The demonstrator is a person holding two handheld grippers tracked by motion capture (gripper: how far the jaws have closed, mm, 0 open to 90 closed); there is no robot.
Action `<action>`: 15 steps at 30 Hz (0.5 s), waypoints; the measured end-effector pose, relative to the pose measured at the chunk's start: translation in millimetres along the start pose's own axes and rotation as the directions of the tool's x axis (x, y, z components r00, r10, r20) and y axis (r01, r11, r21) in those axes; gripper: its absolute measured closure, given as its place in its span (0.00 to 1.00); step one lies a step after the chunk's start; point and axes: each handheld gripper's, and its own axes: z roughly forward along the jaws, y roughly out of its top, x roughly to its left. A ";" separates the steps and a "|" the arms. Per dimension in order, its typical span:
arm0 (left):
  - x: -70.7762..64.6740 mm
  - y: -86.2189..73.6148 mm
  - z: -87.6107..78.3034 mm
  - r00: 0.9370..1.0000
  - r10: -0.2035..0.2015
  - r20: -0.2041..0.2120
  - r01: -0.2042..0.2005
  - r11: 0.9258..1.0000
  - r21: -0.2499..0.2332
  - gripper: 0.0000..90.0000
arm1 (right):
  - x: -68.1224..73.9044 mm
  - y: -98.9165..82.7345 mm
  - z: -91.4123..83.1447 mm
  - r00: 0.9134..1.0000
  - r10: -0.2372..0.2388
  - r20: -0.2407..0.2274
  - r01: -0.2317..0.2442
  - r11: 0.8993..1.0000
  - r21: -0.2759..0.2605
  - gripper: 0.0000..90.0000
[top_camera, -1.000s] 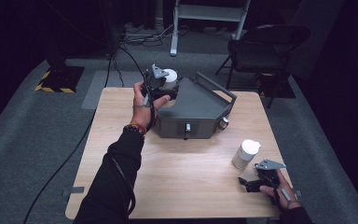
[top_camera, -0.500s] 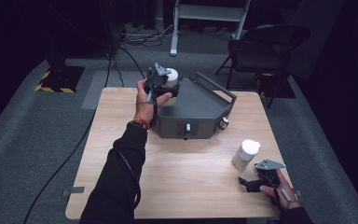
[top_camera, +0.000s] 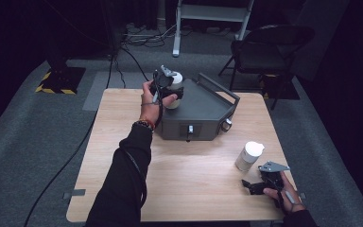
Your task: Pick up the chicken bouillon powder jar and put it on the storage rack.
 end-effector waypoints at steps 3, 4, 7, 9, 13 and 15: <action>-0.8 -2.9 3.7 1.000 -0.005 -0.007 0.005 1.000 0.004 0.37 | -0.1 0.0 0.0 1.000 0.000 0.000 0.000 1.000 0.000 0.00; -0.8 -3.5 4.2 1.000 -0.006 -0.009 0.007 1.000 0.004 0.37 | 0.0 0.0 0.0 1.000 0.001 0.000 -0.001 1.000 0.000 0.00; -0.1 -4.4 6.3 1.000 -0.008 -0.002 0.008 1.000 0.010 0.37 | 0.0 0.0 0.0 1.000 0.000 0.000 0.000 1.000 0.000 0.00; -0.6 -5.1 7.2 1.000 -0.009 -0.002 0.009 1.000 0.010 0.37 | -0.1 0.0 0.0 1.000 0.000 0.000 0.000 1.000 0.000 0.00; -1.6 -6.2 9.1 1.000 -0.010 0.001 0.010 1.000 0.012 0.37 | 0.0 0.0 0.0 1.000 0.000 0.000 0.000 1.000 0.000 0.00; -2.0 -6.7 9.9 1.000 -0.013 0.002 0.013 1.000 0.015 0.37 | 0.0 0.0 0.0 1.000 0.000 0.000 0.000 1.000 0.000 0.00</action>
